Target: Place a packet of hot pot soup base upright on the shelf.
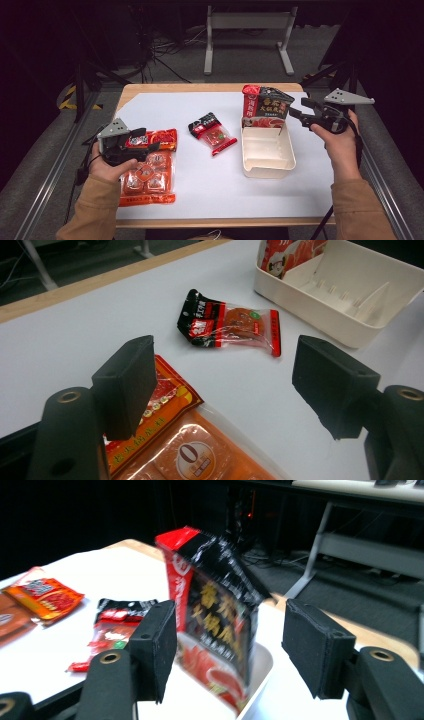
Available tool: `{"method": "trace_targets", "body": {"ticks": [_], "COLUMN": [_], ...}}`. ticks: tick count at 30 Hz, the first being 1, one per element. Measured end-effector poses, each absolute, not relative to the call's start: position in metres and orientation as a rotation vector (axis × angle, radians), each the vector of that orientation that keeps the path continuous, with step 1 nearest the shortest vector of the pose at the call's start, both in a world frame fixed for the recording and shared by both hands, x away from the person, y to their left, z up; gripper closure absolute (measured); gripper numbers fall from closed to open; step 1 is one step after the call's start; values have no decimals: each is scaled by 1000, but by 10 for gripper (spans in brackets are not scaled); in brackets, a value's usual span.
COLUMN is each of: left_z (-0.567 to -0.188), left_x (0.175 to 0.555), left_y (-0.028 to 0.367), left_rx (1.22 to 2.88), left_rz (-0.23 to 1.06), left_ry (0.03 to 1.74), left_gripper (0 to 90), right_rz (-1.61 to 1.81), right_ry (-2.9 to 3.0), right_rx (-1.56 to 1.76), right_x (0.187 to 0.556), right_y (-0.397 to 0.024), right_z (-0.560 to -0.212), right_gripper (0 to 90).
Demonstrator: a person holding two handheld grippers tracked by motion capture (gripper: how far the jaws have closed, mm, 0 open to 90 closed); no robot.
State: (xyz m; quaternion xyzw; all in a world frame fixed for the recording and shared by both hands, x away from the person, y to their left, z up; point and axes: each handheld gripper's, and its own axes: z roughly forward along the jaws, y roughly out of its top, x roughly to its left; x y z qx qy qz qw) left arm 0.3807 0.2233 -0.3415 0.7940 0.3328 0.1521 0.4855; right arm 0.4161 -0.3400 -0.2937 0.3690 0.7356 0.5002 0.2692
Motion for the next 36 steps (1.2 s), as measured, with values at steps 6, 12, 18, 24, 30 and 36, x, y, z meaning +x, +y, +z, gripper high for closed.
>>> {"method": "trace_targets", "body": {"ticks": [6, 12, 18, 24, 30, 36], "left_z": [-339, -338, -336, -332, -332, -335], "left_x": [385, 385, 387, 385, 392, 401], "left_y": [228, 237, 248, 254, 263, 269], "left_rx": [1933, 1926, 1917, 1913, 1895, 1861], "left_rz": [366, 374, 405, 422, 422, 416], "left_ry": [802, 803, 810, 811, 814, 840], "left_gripper": [259, 253, 251, 244, 247, 250], "right_rz": [1277, 1265, 1242, 1217, 1208, 1214], "right_ry": [2047, 2045, 2045, 2024, 2028, 2037], "right_rx": [1090, 1043, 1064, 1094, 1109, 1120], "right_x": [402, 386, 375, 371, 370, 369], "right_y": [-343, -347, -351, -356, -361, -363], "right_z": [-297, -304, -318, -334, -341, -346], "right_gripper": [400, 393, 381, 370, 367, 365]}}
